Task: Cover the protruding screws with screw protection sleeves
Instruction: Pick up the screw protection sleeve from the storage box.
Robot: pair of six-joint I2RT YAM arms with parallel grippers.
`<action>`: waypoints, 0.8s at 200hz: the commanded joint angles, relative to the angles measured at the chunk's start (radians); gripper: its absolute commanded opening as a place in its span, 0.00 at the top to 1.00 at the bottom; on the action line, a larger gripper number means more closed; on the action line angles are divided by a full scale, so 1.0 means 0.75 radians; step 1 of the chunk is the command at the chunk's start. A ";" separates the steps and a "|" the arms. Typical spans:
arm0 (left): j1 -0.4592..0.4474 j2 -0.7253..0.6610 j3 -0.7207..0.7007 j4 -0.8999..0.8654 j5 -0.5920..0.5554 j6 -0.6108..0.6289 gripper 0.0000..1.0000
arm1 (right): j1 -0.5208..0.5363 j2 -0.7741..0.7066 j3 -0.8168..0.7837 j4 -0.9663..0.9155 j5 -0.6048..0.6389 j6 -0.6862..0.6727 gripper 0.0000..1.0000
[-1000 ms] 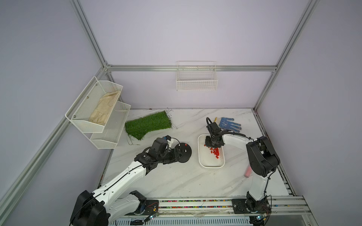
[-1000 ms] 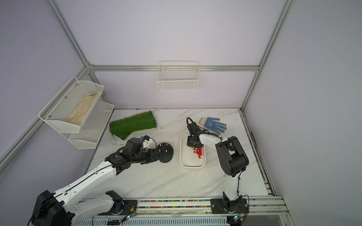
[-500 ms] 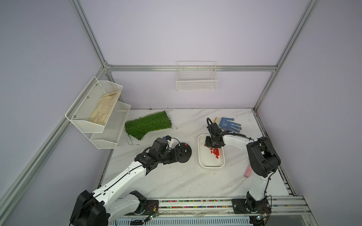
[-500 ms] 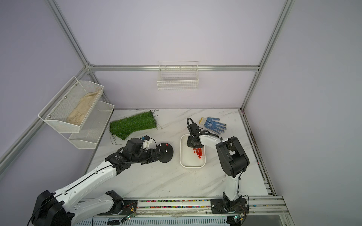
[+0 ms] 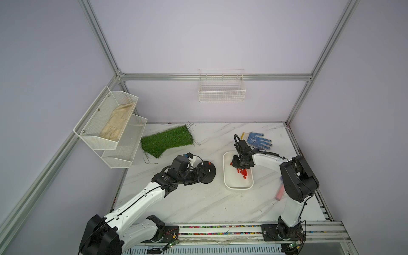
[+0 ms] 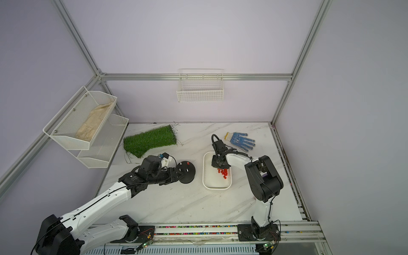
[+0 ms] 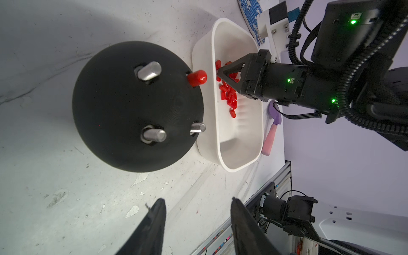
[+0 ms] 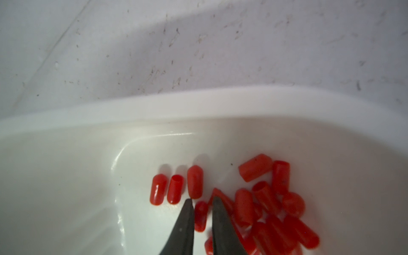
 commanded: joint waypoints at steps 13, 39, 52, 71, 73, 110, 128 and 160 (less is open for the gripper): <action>-0.008 -0.027 0.003 0.059 -0.004 -0.014 0.51 | -0.007 0.013 -0.003 -0.026 0.000 0.008 0.80; -0.008 -0.025 0.000 0.060 -0.005 -0.014 0.51 | -0.008 0.030 0.008 -0.028 0.001 0.001 0.80; -0.008 -0.021 -0.001 0.059 -0.005 -0.014 0.51 | -0.010 0.038 0.012 -0.028 0.006 -0.004 0.79; -0.008 -0.017 0.001 0.062 -0.004 -0.014 0.51 | -0.014 0.047 0.020 -0.026 0.003 -0.014 0.79; -0.008 -0.017 0.002 0.062 -0.004 -0.014 0.51 | -0.013 0.046 0.021 -0.025 0.004 -0.014 0.79; -0.008 -0.019 0.000 0.062 -0.008 -0.014 0.51 | -0.016 0.054 0.036 -0.028 -0.007 -0.020 0.84; -0.010 -0.021 0.001 0.062 -0.009 -0.014 0.51 | -0.015 0.048 0.034 -0.027 -0.011 -0.020 0.87; -0.009 -0.020 0.005 0.063 -0.013 -0.014 0.51 | -0.016 0.011 0.033 -0.025 -0.024 -0.022 0.88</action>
